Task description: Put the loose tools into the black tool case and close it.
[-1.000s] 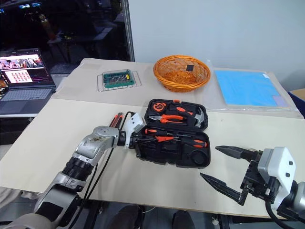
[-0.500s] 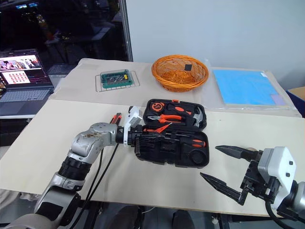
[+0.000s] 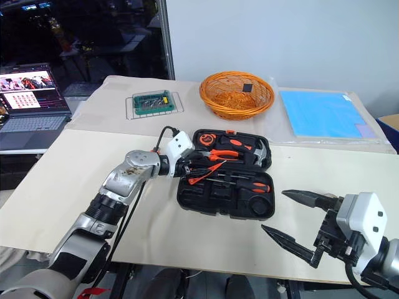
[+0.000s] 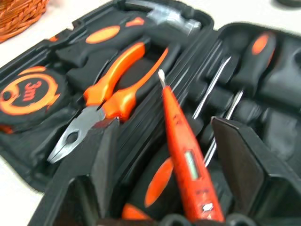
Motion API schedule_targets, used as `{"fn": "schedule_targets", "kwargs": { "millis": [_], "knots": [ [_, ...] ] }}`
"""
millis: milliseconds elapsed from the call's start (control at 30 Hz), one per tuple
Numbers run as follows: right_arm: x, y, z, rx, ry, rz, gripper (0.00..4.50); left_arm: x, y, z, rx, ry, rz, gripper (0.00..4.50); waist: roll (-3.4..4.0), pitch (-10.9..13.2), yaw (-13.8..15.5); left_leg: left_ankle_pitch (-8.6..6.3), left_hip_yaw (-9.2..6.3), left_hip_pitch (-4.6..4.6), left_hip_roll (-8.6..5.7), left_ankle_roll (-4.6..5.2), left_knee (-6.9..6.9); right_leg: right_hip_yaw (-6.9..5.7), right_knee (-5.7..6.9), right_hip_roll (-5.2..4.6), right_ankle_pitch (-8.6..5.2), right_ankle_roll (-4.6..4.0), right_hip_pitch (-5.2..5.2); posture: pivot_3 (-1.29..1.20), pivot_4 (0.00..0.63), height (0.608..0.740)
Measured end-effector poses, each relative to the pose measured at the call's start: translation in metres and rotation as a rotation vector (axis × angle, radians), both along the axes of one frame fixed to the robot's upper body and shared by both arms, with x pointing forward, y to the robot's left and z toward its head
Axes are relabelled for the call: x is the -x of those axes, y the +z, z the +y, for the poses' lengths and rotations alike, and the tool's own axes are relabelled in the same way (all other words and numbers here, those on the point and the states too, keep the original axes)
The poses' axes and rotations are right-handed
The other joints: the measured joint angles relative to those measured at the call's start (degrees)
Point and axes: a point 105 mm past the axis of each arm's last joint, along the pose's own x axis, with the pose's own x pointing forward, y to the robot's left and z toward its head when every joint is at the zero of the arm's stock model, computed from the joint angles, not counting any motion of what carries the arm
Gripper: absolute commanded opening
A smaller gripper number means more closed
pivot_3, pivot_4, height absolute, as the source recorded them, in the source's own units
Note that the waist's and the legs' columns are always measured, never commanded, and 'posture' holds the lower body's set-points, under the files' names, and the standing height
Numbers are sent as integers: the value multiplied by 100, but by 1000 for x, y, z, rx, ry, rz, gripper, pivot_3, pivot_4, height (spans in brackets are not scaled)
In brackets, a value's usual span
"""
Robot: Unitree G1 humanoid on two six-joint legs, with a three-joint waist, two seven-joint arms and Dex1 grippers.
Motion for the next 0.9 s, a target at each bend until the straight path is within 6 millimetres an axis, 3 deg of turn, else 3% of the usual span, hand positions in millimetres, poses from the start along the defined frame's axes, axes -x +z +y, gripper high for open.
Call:
{"fn": "schedule_targets", "kwargs": {
  "millis": [200, 300, 400, 500, 767, 900],
  "knots": [
    [0, -1, 0, 0, -4, 3, 4500, 8, -17, -3, -27, -3, 28, 3140, 0, 0, -2, 0, -1, 0, 1, 0, 0, -1, 0, 0, 0, 0, -1, 0, 150, 740],
    [0, -1, 0, 0, -5, 6, 4500, 9, -17, -2, -43, -5, 15, 2512, 0, 0, -3, 0, 0, 0, 1, 0, 0, -1, 0, 0, 0, 0, -1, 0, 150, 740],
    [1, -1, -1, 0, -7, 6, 4500, 9, -19, -2, -44, -6, 9, 1341, 0, 0, -2, 0, -1, 0, 1, 0, 0, -1, 0, 0, 0, 0, -1, 0, 150, 740],
    [1, -1, -1, 2, -9, 5, 4500, 12, -17, -6, -38, -28, -4, 485, 0, 0, 3, 0, -1, 0, 1, 0, 0, -1, 0, 0, 0, 0, 0, 0, 150, 740],
    [1, 0, -2, 8, -18, 0, 4500, 19, -9, -2, 7, -152, -23, 488, 0, 0, -2, 0, 0, 0, 1, 0, 0, -2, 0, -1, 0, 0, -1, 0, 150, 740],
    [1, 0, -3, 8, -20, 1, 4500, 29, -8, 8, -35, -317, 1, 488, 2, -1, -19, 0, 3, 0, 2, 0, 0, -2, 0, 0, 0, -3, -3, 0, 150, 740]
  ]
}}
